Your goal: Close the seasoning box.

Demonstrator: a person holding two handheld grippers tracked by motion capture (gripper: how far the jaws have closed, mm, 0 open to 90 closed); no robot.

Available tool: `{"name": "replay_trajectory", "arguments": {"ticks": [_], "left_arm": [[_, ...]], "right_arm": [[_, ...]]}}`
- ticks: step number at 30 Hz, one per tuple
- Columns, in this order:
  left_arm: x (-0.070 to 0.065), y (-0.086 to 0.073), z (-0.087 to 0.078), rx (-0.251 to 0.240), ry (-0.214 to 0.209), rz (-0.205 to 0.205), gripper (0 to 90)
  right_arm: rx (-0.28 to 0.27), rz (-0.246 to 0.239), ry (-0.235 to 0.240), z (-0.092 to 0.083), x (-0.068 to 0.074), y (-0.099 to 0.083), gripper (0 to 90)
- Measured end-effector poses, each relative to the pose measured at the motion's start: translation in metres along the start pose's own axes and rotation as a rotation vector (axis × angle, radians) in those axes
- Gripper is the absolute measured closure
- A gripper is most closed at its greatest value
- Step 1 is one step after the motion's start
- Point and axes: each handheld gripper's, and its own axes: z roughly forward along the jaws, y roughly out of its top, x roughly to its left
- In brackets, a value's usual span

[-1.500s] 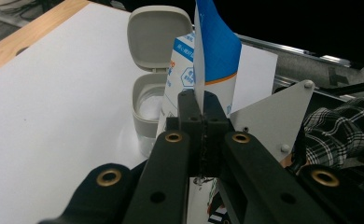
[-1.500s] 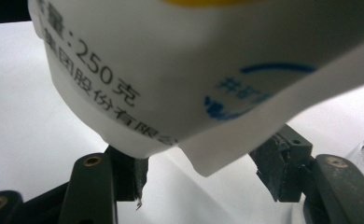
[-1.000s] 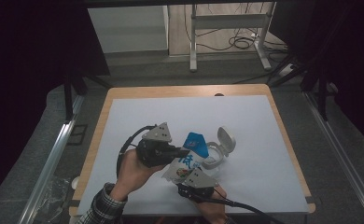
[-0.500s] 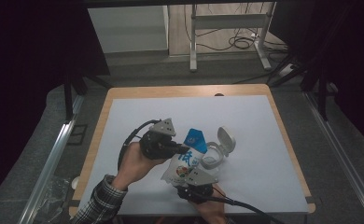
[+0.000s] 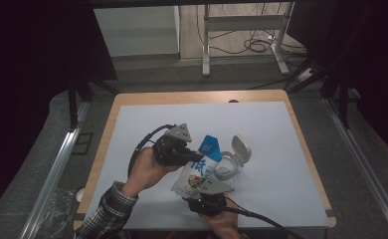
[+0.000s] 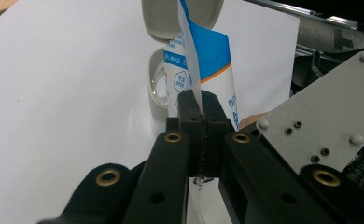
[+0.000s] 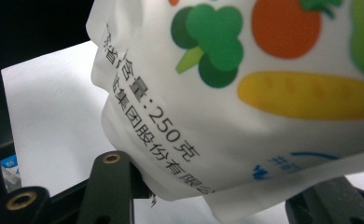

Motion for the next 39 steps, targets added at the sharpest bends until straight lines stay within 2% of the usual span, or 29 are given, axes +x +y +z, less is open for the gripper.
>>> {"name": "replay_trajectory", "arguments": {"ticks": [5, 15, 18, 23, 39], "left_arm": [[-0.001, 0.006, 0.003, 0.023, 0.007, 0.021, 90.0], [-0.002, 0.016, 0.01, 0.049, 0.001, 0.026, 90.0], [-0.004, 0.019, 0.011, 0.054, 0.006, 0.031, 90.0], [-0.005, 0.024, 0.013, 0.058, 0.016, 0.039, 90.0], [-0.007, 0.029, 0.021, 0.075, 0.029, 0.058, 90.0]], "right_arm": [[-0.008, 0.015, 0.005, 0.0, -0.001, 0.0, 51.2], [0.004, 0.039, 0.003, -0.002, -0.003, 0.002, 52.5], [-0.005, 0.024, -0.016, -0.003, -0.005, 0.002, 55.6], [-0.012, 0.025, -0.018, -0.005, -0.004, 0.004, 59.5], [-0.012, 0.016, 0.004, -0.005, -0.005, 0.006, 65.9]]}}
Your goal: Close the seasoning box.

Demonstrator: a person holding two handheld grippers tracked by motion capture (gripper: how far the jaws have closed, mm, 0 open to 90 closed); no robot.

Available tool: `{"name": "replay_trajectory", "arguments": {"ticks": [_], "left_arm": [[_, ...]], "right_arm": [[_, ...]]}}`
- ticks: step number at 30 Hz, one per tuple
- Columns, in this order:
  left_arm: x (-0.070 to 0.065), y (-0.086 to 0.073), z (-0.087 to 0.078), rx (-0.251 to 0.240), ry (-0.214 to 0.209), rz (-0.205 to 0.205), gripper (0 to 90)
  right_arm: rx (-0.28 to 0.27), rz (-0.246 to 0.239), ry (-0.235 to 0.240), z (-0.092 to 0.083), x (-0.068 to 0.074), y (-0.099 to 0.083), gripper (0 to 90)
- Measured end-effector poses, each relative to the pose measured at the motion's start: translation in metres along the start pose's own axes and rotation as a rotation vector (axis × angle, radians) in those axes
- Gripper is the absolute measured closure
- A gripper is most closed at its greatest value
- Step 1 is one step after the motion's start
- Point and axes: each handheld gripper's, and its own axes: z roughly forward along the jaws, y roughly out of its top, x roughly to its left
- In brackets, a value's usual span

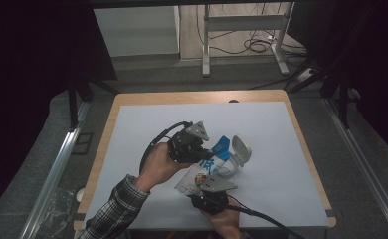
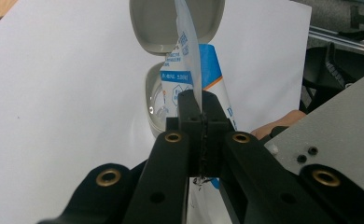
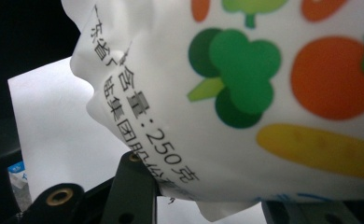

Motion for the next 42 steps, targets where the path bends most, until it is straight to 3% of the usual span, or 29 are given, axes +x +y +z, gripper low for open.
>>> {"name": "replay_trajectory", "arguments": {"ticks": [19, 30, 42], "left_arm": [[0.004, 0.01, 0.005, 0.038, -0.003, 0.004, 90.0], [0.005, 0.021, 0.009, 0.113, -0.011, 0.034, 90.0], [0.005, 0.034, 0.016, 0.176, 0.002, 0.063, 90.0]], "right_arm": [[-0.01, 0.044, 0.047, 0.0, 0.001, 0.005, 66.6], [-0.024, 0.041, 0.057, 0.0, 0.001, 0.007, 67.3], [-0.033, 0.072, 0.075, -0.001, 0.001, 0.011, 67.8]]}}
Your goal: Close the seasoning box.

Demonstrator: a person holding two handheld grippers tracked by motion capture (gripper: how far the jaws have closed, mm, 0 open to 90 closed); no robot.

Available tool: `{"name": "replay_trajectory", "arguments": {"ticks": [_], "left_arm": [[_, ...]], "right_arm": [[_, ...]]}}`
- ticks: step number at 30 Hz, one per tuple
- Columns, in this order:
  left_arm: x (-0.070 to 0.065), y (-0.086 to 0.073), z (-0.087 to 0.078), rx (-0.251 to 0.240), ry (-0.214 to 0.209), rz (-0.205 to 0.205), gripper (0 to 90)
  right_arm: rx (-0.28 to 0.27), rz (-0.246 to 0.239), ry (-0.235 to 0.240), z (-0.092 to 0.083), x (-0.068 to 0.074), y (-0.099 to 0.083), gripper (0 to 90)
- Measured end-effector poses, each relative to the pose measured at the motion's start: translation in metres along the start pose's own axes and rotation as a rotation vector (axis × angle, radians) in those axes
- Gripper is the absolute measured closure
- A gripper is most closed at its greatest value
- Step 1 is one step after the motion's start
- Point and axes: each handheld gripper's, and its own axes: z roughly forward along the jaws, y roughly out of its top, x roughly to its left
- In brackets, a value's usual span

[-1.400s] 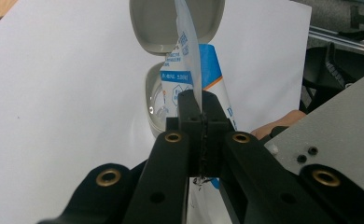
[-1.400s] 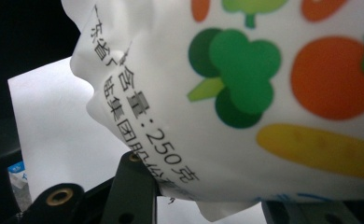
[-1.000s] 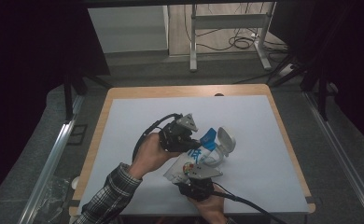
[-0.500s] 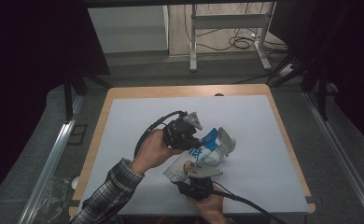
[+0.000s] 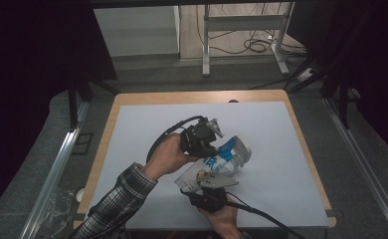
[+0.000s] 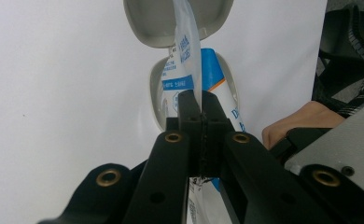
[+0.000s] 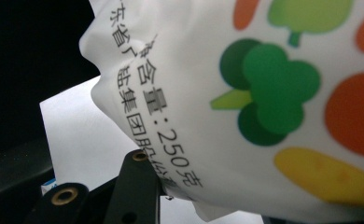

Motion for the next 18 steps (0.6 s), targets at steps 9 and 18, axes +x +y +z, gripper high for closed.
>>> {"name": "replay_trajectory", "arguments": {"ticks": [9, 18], "left_arm": [[-0.0006, 0.0044, 0.0015, 0.0, 0.02, 0.015, 90.0], [0.002, 0.0051, 0.0038, -0.004, 0.021, 0.016, 90.0]], "right_arm": [[-0.01, 0.018, 0.008, -0.0016, -0.0009, 0.0031, 68.0], [-0.019, 0.021, 0.011, -0.0023, 0.0002, 0.008, 68.6]]}}
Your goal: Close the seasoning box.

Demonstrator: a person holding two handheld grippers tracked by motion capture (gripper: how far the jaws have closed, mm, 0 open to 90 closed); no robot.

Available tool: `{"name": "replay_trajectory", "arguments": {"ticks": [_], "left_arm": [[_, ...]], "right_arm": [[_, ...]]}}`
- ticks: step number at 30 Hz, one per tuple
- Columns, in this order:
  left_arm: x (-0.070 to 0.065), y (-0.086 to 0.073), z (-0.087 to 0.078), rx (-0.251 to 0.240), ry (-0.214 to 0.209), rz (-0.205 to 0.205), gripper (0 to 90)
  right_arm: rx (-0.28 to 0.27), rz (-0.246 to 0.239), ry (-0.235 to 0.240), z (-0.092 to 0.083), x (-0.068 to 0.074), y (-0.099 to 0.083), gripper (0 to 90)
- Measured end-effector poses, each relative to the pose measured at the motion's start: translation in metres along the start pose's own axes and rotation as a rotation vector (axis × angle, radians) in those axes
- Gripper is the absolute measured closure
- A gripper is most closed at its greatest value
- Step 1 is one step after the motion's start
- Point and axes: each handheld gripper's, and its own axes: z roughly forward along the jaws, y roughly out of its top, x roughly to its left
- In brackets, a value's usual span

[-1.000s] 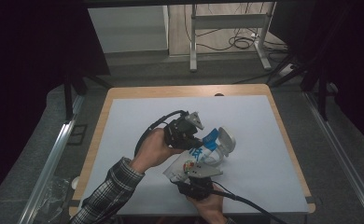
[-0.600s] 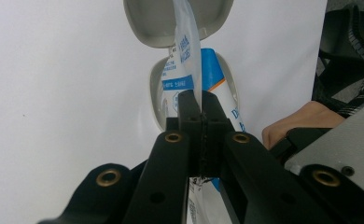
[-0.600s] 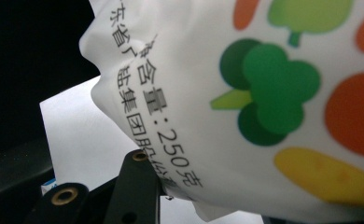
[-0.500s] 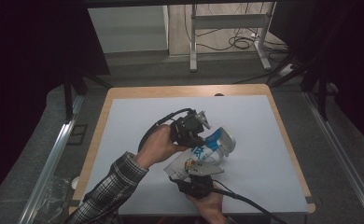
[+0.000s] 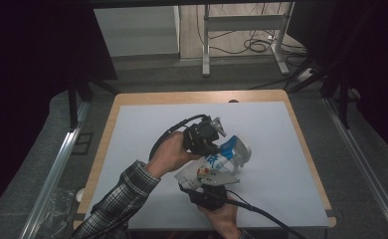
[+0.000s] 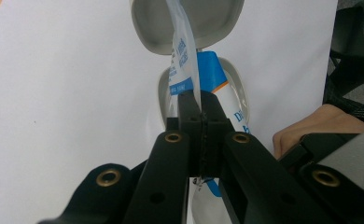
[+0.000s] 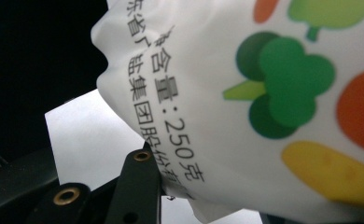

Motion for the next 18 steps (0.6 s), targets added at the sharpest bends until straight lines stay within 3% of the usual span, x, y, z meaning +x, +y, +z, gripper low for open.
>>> {"name": "replay_trajectory", "arguments": {"ticks": [18], "left_arm": [[0.0013, -0.0002, 0.0053, -0.002, -0.001, 0.028, 90.0]], "right_arm": [[-0.01, -0.03, -0.016, -0.0017, 0.002, 0.0037, 69.7]]}}
